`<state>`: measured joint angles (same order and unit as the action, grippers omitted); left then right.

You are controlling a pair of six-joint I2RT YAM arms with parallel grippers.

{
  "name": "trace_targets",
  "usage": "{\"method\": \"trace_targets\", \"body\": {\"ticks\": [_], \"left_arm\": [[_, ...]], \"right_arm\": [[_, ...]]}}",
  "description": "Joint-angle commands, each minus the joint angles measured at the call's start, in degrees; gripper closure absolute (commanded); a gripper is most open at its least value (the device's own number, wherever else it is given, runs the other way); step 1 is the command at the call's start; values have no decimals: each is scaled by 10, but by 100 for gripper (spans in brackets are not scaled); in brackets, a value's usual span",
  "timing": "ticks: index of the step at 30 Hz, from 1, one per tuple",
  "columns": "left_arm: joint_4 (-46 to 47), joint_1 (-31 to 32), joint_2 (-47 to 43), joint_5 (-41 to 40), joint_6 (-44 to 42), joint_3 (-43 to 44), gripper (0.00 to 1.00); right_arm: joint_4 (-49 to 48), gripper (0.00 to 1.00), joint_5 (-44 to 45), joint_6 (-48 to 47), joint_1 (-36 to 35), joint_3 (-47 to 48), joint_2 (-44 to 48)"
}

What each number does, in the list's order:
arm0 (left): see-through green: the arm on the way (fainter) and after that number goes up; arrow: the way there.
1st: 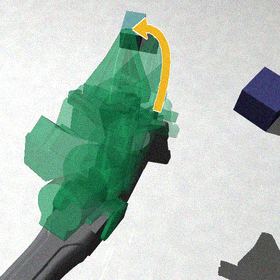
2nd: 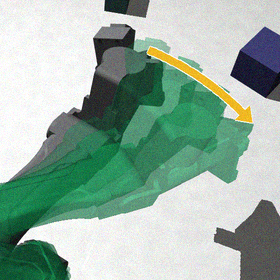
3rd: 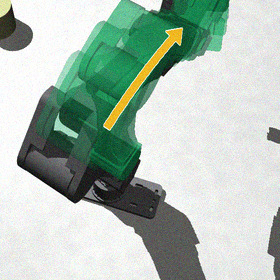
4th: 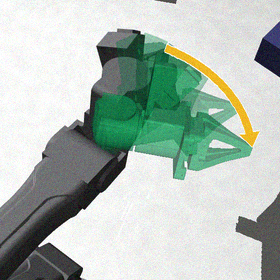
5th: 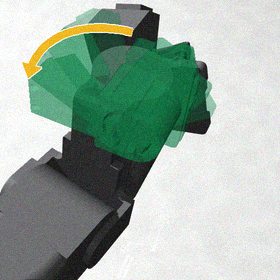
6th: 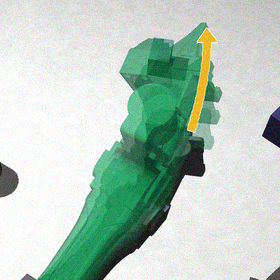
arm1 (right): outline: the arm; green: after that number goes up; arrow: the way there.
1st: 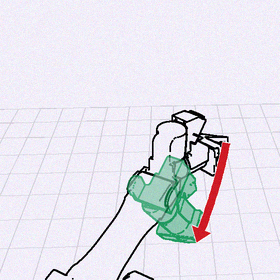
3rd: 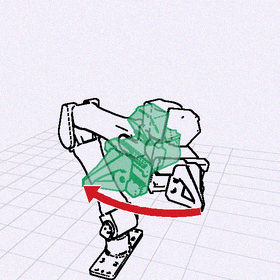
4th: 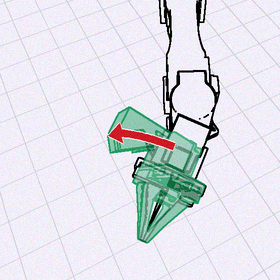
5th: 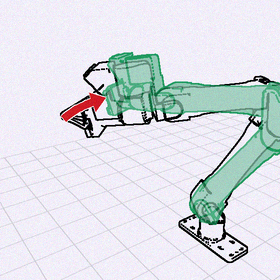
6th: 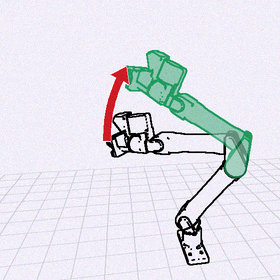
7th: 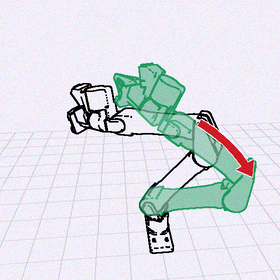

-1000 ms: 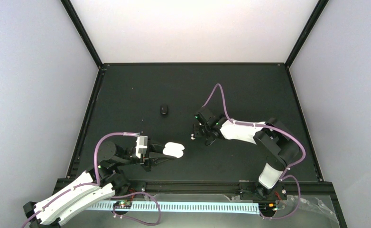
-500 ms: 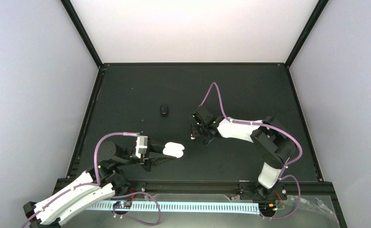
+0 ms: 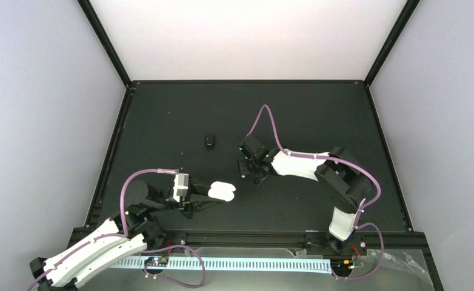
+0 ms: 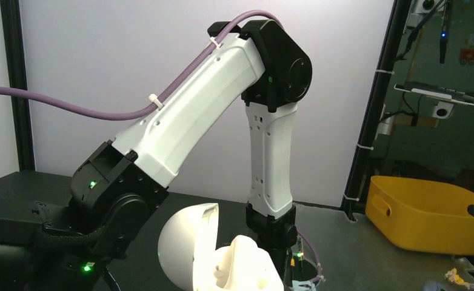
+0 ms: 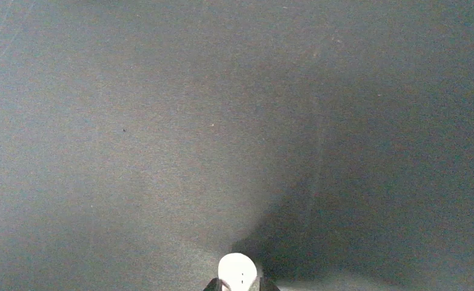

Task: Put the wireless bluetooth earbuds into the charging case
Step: Pick up the earbud from the center of the board.

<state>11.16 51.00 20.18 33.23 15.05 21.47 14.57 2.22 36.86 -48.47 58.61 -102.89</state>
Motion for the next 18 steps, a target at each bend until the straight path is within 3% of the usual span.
{"method": "trace_targets", "body": {"ticks": [1, 10, 18], "left_arm": [[8, -2, -11, 3, 0, -1, 98], [6, -2, -12, 3, -1, 0, 99], [5, -2, -22, 5, -8, 1, 98]], "right_arm": [[32, 87, 9, -8, -4, -2, -17], [33, 99, 19, 3, -5, -18, 34], [126, 99, 25, -61, -5, -42, 265]]}}
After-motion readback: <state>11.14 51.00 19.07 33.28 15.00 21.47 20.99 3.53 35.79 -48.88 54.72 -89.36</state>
